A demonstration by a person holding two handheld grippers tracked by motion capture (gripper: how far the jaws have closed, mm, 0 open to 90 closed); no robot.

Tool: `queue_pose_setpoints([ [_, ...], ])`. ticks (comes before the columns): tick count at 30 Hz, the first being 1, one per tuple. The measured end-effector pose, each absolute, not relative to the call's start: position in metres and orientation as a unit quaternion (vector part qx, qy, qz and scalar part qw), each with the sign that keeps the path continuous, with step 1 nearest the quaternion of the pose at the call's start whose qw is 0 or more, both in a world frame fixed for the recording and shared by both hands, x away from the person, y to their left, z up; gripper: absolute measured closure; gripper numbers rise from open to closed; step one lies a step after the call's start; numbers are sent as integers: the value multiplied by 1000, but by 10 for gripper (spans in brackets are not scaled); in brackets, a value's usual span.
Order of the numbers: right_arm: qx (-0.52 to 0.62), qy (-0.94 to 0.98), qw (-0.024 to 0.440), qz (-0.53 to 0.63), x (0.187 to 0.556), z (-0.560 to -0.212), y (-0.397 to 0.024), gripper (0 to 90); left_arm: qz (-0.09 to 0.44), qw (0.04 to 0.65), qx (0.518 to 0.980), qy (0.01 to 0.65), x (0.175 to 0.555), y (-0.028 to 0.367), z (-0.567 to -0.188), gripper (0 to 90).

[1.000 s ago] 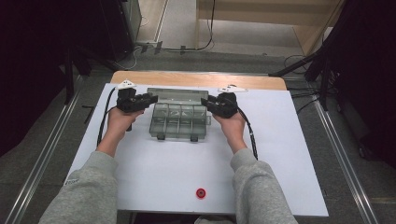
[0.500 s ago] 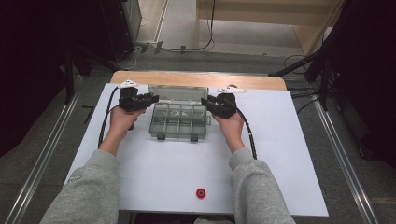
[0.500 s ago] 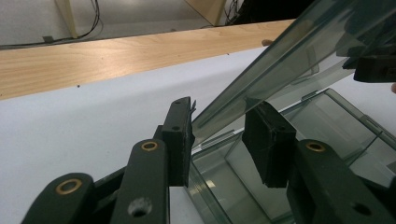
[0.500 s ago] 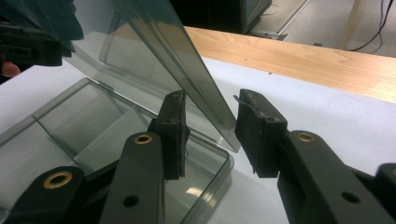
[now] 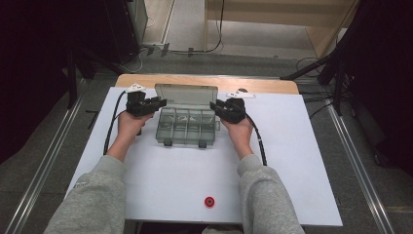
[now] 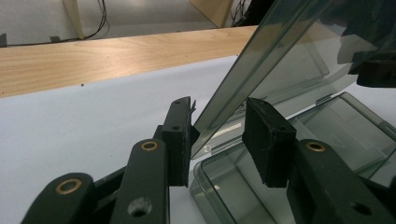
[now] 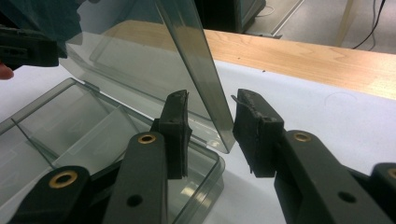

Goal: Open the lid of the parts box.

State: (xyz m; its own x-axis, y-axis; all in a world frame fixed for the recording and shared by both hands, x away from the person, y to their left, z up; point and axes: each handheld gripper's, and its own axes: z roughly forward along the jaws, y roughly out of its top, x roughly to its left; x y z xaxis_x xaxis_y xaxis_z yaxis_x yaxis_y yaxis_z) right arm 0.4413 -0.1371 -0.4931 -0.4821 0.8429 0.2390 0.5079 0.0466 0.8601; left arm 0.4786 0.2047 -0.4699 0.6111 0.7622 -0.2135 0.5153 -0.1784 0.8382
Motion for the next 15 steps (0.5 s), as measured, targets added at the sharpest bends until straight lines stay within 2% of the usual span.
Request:
queue_pose_setpoints([
  [7, 478, 701, 179, 497, 443, -495, -135, 660, 129, 478, 758, 425, 480, 204, -474, 619],
  [15, 486, 694, 167, 504, 446, -500, -135, 660, 130, 478, 756, 428, 480, 204, -474, 620],
])
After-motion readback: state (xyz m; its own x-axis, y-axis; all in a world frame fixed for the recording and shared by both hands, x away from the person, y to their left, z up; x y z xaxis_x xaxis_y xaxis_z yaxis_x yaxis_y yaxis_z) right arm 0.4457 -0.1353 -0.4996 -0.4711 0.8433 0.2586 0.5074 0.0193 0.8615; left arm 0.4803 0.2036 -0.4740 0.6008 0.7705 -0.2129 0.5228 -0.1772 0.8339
